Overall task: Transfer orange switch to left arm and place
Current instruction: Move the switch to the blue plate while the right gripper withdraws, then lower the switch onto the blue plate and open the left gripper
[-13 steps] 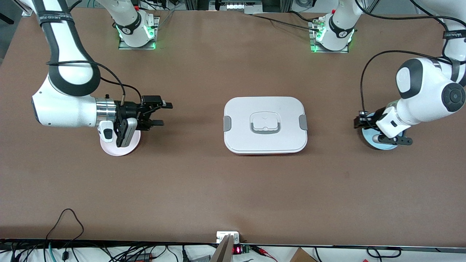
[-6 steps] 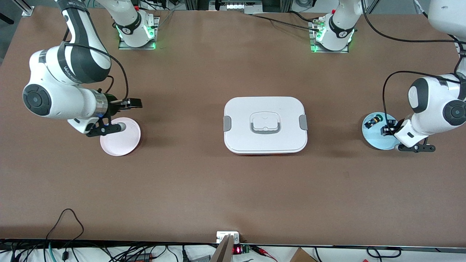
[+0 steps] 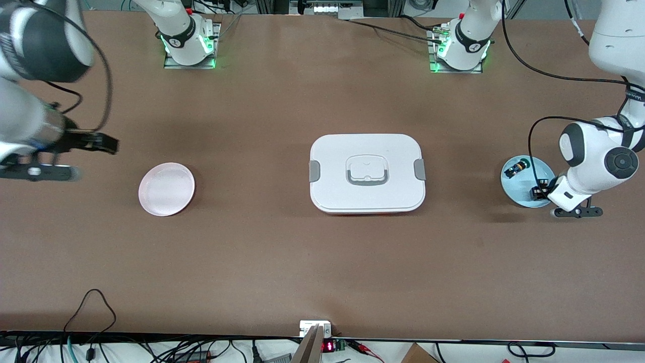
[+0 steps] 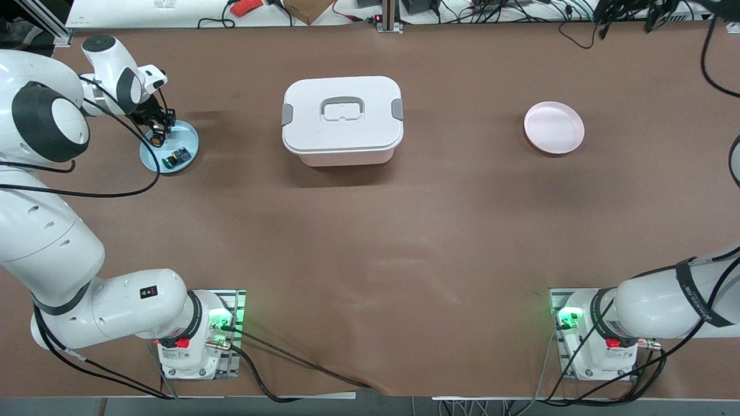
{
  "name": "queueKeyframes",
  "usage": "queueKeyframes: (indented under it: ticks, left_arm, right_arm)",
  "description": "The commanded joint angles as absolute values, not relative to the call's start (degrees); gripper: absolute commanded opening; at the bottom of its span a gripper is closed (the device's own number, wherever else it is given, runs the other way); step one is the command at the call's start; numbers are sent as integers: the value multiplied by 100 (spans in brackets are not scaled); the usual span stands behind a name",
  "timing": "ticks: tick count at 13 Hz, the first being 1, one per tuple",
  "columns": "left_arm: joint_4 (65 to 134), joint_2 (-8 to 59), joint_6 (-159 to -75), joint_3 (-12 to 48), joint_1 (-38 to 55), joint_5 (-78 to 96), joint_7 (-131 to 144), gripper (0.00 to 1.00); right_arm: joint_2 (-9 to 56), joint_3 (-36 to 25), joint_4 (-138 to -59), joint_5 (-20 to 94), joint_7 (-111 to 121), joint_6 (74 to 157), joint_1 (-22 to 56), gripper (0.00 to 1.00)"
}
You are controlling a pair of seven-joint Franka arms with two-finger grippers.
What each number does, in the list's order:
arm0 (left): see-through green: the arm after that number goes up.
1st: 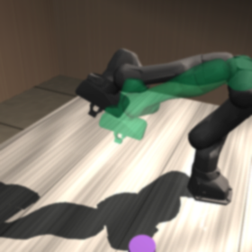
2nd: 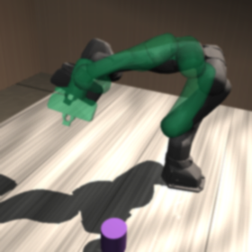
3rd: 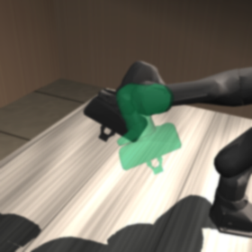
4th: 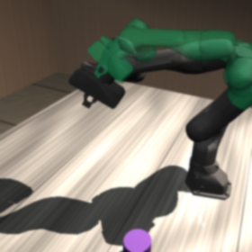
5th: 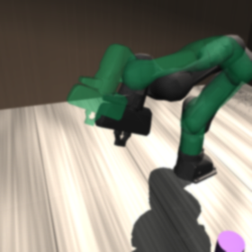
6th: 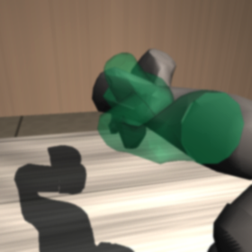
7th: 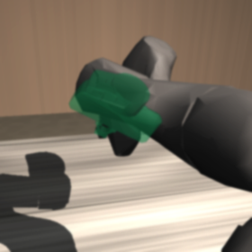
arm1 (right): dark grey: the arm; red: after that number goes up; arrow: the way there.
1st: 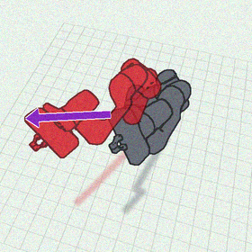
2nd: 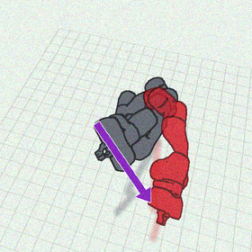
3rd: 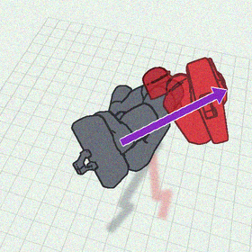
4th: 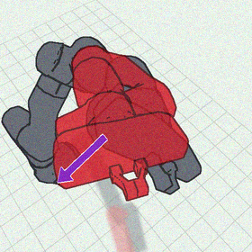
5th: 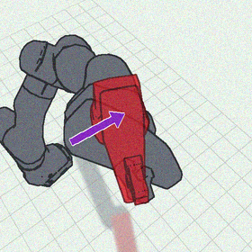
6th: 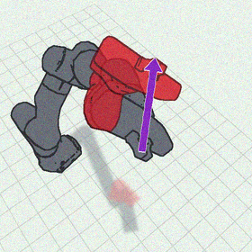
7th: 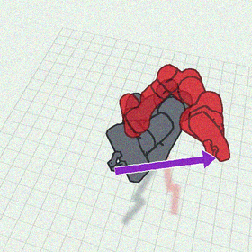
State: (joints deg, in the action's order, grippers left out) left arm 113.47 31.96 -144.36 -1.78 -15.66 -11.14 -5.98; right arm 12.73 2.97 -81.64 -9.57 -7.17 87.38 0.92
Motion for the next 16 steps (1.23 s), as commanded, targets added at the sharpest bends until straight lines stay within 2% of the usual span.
queueKeyframes:
  ticks: [1, 2, 4, 5, 9, 12, 16]
  left_arm:
    - [11206, 3252, -14406, -185, -1573, -1222, -633, 9]
    - [11206, 3243, -14379, -193, -1573, -1248, -650, 24]
    - [11224, 3173, -14370, -185, -1582, -1239, -799, 90]
    - [11215, 3025, -14370, -185, -1643, -1231, -791, 100]
    - [11189, 2069, -13530, -62, -1521, -1178, -773, 100]
    - [11014, 1128, -12476, 35, -943, -469, -712, 100]
    - [10364, 336, -10911, 253, -501, -325, -388, 100]
  right_arm:
    - [1205, 167, -7910, -521, -791, 8771, -131, 100]
    - [1161, 19, -7928, -414, -765, 8737, -184, 100]
    - [1029, -61, -8163, -413, -232, 8692, -228, 100]
    - [941, -62, -8365, -404, -220, 8745, -289, 100]
    - [230, -35, -9586, -387, -202, 9561, -272, 100]
    - [211, -35, -9502, -387, 17, 9492, -290, 100]
    - [202, -79, -9273, -299, 97, 9246, -316, 100]
